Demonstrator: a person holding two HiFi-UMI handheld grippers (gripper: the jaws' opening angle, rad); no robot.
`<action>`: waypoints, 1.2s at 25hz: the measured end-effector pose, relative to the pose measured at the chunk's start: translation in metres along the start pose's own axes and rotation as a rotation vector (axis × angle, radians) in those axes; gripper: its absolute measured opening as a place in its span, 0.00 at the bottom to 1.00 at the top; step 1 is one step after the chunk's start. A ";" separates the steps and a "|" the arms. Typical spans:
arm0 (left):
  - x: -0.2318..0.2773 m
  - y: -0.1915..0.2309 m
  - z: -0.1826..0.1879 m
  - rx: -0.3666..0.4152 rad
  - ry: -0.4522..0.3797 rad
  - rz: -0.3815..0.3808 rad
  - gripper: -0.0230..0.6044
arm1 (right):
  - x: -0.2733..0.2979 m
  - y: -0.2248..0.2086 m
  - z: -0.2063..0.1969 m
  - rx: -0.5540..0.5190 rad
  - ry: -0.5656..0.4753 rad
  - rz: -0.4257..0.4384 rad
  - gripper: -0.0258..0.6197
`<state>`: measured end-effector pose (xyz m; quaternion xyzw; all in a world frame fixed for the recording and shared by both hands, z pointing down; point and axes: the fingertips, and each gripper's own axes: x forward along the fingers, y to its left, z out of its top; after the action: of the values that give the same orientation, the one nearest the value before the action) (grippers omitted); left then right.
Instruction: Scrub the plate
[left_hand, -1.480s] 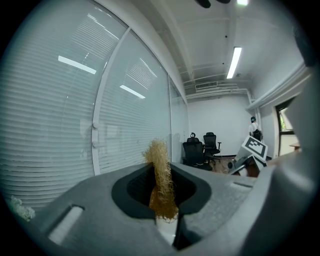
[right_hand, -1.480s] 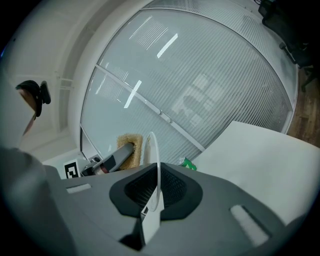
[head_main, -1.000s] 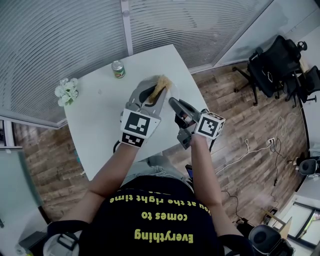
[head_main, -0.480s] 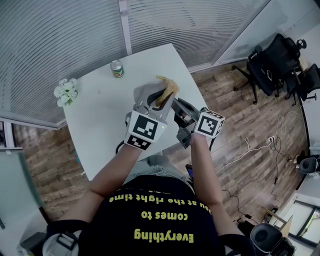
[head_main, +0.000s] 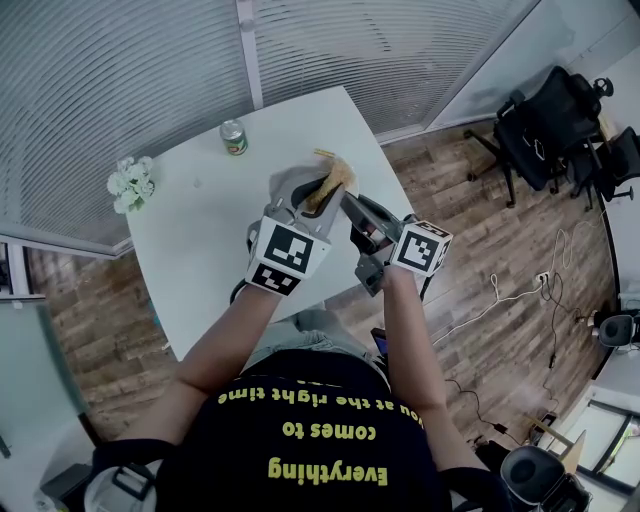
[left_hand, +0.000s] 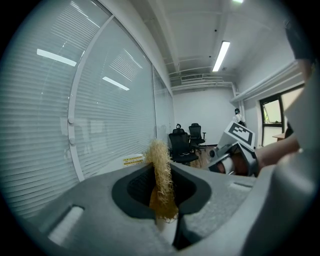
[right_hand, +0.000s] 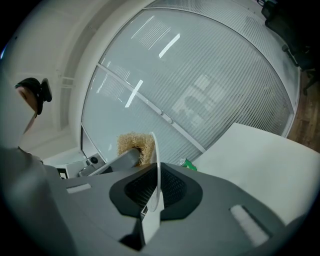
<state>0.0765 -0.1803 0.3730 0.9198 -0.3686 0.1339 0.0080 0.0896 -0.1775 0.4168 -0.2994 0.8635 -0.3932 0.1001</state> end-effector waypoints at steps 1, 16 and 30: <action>0.000 0.002 -0.002 -0.004 0.005 0.001 0.12 | -0.001 -0.001 0.000 0.003 -0.001 -0.002 0.06; -0.011 0.034 -0.013 -0.023 0.029 0.079 0.12 | -0.008 -0.005 0.004 0.009 -0.023 -0.018 0.06; -0.029 0.069 -0.019 -0.059 0.024 0.156 0.12 | -0.011 -0.009 0.006 -0.002 -0.033 -0.053 0.06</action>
<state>0.0051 -0.2089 0.3782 0.8859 -0.4431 0.1343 0.0292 0.1052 -0.1796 0.4189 -0.3286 0.8541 -0.3897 0.1036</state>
